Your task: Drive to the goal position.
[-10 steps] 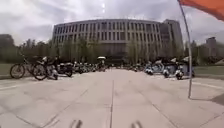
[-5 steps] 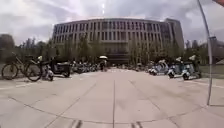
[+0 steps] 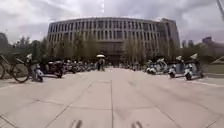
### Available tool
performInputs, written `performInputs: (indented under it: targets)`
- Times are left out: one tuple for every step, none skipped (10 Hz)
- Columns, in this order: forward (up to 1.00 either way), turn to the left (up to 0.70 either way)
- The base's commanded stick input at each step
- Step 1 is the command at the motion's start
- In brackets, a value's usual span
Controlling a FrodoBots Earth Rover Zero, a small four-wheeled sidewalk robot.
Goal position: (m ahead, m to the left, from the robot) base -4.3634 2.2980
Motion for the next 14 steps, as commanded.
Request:
performInputs:
  targets:
    - [0.85, -0.35]
    - [0.85, -0.35]
    - [0.85, -0.35]
    - [0.85, -0.35]
    - [0.85, -0.35]
    - [0.85, -0.35]
    - [0.85, -0.35]
    - [0.85, -0.35]
    - [0.85, -0.35]
    - [0.85, -0.35]
    - [0.85, -0.01]
    - [0.85, -0.01]
    - [0.85, -0.01]
    - [0.85, -0.01]
